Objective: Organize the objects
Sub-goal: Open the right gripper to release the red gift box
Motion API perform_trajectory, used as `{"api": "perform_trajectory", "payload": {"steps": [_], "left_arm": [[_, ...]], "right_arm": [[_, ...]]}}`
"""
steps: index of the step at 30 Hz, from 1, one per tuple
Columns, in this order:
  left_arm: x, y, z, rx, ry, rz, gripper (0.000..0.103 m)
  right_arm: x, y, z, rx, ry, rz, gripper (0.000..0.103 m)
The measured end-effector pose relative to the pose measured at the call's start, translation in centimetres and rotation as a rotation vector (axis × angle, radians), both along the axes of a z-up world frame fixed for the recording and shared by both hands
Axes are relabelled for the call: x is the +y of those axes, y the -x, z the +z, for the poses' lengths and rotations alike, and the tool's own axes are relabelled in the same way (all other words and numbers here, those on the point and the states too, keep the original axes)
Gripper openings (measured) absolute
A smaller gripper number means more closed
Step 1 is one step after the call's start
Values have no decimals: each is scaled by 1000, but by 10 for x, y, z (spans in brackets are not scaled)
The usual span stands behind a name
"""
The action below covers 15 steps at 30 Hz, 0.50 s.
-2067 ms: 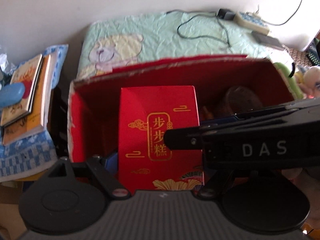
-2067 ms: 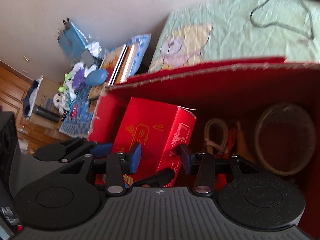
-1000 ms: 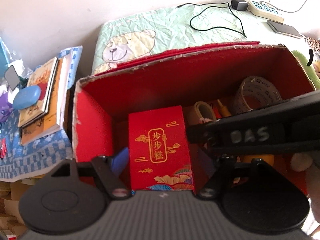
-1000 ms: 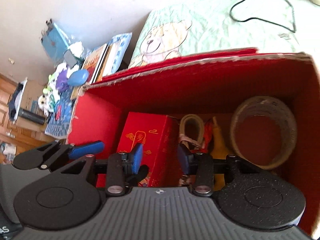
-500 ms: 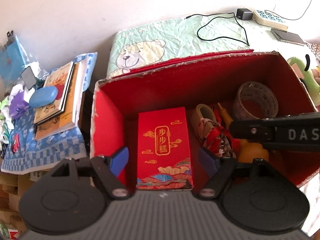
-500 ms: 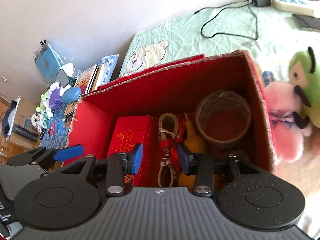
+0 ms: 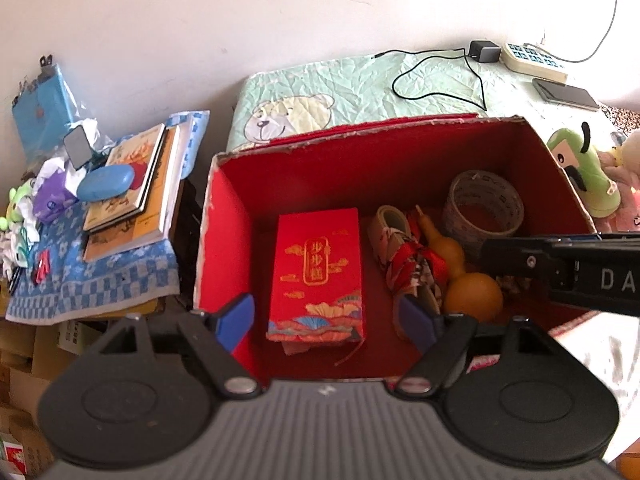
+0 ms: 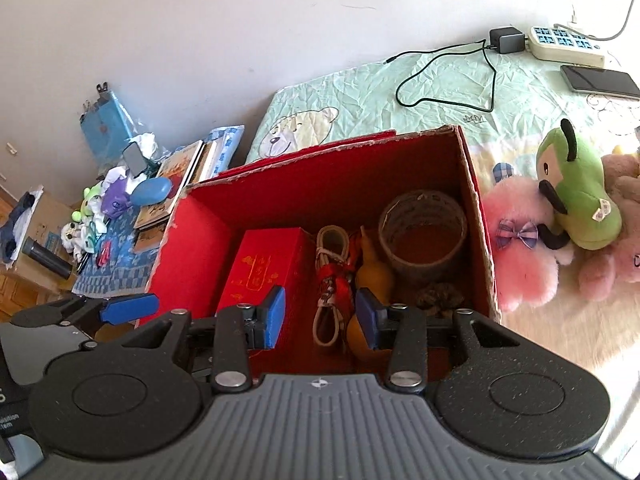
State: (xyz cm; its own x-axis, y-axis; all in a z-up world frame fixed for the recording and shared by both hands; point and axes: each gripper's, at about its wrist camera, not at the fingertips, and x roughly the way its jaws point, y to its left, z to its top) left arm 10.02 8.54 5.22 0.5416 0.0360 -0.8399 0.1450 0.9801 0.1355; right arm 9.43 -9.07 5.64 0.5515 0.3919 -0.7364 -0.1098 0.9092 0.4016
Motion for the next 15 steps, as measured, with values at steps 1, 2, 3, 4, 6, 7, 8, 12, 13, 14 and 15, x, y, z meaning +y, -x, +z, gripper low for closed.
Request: {"api": "perform_trajectory", "payload": {"steps": [1, 2, 3, 4, 6, 7, 8, 12, 13, 14, 15], "left_arm": [[0, 2, 0, 3, 1, 5, 82], [0, 5, 0, 6, 2, 11, 82], [-1, 8, -1, 8, 2, 14, 82], [-1, 10, -1, 10, 1, 16, 82], [-2, 15, -2, 15, -2, 22, 82], [-3, 18, -2, 14, -1, 23, 83], [-3, 20, -2, 15, 0, 24, 83], [-5, 30, 1, 1, -4, 37, 83], [-5, 32, 3, 9, 10, 39, 83], [-3, 36, 6, 8, 31, 36, 83], [-3, 38, 8, -1, 39, 35, 86]], "right_arm": [[1, 2, 1, -5, 5, 2, 43], [1, 5, 1, -9, 8, 4, 43], [1, 7, 1, -11, 8, 6, 43], [0, 9, 2, -14, 10, 9, 43], [1, 14, 3, -21, 25, 9, 43], [1, 17, 4, -26, 33, 9, 43], [1, 20, 5, -28, 40, 9, 43], [-1, 33, 11, -40, 33, 24, 44], [-2, 36, 14, -48, 34, 29, 44], [-3, 40, 16, -55, 37, 31, 44], [-3, 43, 16, -57, 41, 30, 44]]}}
